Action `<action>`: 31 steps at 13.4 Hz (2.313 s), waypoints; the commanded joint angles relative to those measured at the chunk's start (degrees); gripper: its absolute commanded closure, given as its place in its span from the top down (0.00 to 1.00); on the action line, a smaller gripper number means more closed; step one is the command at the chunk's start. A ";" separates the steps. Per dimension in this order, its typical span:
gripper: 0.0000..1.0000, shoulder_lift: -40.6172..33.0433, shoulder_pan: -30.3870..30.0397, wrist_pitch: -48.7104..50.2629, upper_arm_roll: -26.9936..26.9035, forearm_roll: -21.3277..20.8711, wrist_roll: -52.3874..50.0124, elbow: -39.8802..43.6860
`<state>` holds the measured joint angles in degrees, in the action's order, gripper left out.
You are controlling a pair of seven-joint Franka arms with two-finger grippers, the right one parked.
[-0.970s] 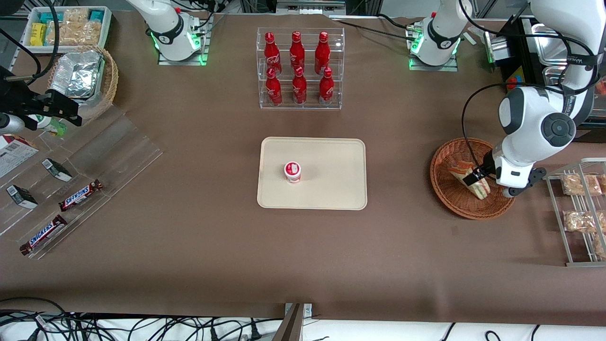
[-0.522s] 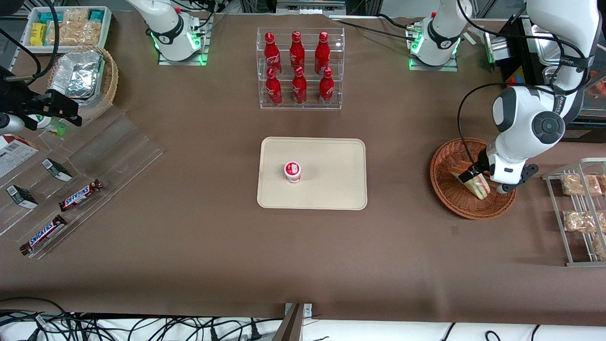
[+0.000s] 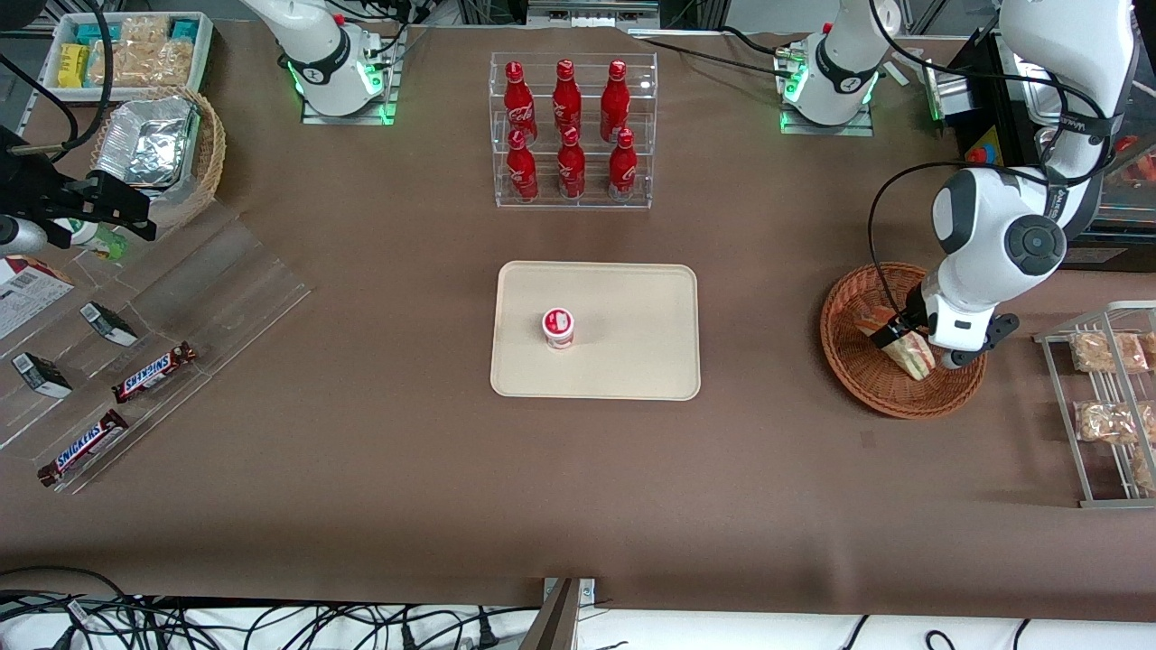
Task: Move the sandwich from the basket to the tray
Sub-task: 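Lower the open left gripper around the sandwich and close it, then lift the held sandwich up out of the basket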
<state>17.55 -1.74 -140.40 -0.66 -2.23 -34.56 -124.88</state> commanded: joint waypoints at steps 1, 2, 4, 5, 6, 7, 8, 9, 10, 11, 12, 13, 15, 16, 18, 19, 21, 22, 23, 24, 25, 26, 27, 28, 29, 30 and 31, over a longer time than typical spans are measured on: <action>0.92 1.25 -0.02 -1.63 0.04 -0.50 -0.60 0.16; 0.78 1.43 -0.02 -1.63 0.04 -0.58 -0.51 0.25; 0.32 1.52 -0.02 -1.63 0.04 -0.59 -0.51 0.34; 0.16 1.52 -0.02 -1.63 0.04 -0.67 -0.33 0.43; 0.07 1.52 -0.02 -1.54 0.04 -0.67 0.02 0.51; 0.02 1.17 -0.02 -1.02 0.04 -0.76 0.19 0.60; 0.01 0.38 -0.02 -0.67 0.04 -0.76 0.19 0.69; 0.01 -1.28 -0.02 0.55 0.04 -0.76 0.54 0.86; 0.01 -2.60 -0.02 3.78 0.04 -0.76 1.33 2.52; 0.01 -3.22 -0.02 9.04 0.04 -0.76 2.03 5.32; 0.01 -3.40 -0.02 14.83 0.04 -0.76 3.17 9.09; 0.01 -3.58 -0.02 20.20 0.13 -0.76 4.23 12.78; 0.01 -3.58 -0.02 27.69 0.74 -0.06 6.51 19.55; 0.01 -3.49 0.15 30.77 1.44 0.12 7.57 22.98; 0.01 -3.14 0.68 36.05 2.24 3.17 8.45 29.23; 0.01 -3.05 1.03 37.55 2.33 5.19 9.67 31.34; 0.01 -3.05 0.95 40.02 4.33 7.14 11.96 34.34; 0.01 -2.96 1.03 40.55 5.39 7.15 13.10 35.22; 0.01 -2.96 1.04 40.56 6.97 6.89 14.94 35.40; 0.01 -2.88 1.04 40.56 8.90 6.45 16.61 35.41; 0.06 -2.79 1.12 40.47 10.57 6.01 18.28 35.41; 0.09 -2.27 1.12 40.38 12.24 5.31 19.95 35.41; 0.08 -2.09 1.12 40.29 14.26 4.61 20.23 35.41; 0.08 -2.00 1.12 40.12 15.93 4.51 20.32 35.41; 0.08 -1.91 1.21 40.03 17.17 4.60 20.41 35.41; 0.08 -1.56 1.73 40.03 18.40 4.60 20.41 35.41; 0.08 -1.21 2.26 39.94 19.19 4.60 20.50 35.41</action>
<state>14.98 0.07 -101.28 16.89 3.37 -16.09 -91.47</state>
